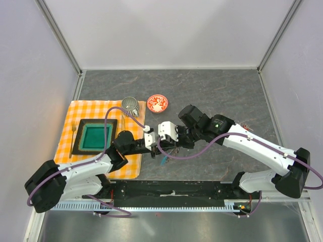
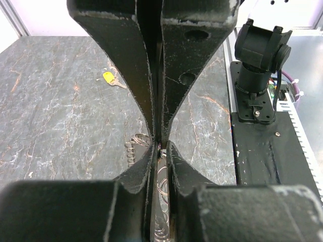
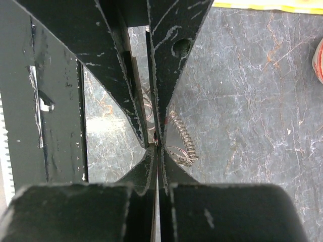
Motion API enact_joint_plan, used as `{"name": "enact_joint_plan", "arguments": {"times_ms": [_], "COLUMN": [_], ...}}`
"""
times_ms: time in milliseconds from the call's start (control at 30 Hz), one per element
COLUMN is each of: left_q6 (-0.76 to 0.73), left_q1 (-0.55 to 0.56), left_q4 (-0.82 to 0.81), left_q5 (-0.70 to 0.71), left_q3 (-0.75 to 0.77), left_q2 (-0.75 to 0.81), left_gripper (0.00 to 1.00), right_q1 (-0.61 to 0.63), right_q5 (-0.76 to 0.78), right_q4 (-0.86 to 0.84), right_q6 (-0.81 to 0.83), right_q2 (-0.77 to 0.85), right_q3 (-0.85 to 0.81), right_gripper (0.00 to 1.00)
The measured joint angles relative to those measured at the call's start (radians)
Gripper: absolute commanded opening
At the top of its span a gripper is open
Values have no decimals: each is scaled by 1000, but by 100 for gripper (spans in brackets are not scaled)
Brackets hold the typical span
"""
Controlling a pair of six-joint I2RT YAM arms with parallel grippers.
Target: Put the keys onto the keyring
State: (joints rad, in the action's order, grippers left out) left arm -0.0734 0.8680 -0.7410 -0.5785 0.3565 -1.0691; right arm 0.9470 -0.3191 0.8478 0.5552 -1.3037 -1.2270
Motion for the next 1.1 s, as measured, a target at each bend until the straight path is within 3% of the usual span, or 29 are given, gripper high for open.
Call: {"name": "enact_joint_plan", "arguments": {"times_ms": [333, 667, 1100], "left_q6": [-12, -21, -21], "left_q1": [-8, -8, -9], "left_q4": [36, 65, 69], "left_q5": [-14, -16, -15], "left_q3": [24, 37, 45], "left_q2": [-11, -11, -24], "left_gripper": [22, 21, 31], "right_q1": [-6, -9, -15], "right_q5": [7, 20, 21], "right_q4": [4, 12, 23], "right_q6": [-1, -2, -3], "right_q2": [7, 14, 16], "right_q3": [0, 0, 0], "right_gripper": [0, 0, 0]}}
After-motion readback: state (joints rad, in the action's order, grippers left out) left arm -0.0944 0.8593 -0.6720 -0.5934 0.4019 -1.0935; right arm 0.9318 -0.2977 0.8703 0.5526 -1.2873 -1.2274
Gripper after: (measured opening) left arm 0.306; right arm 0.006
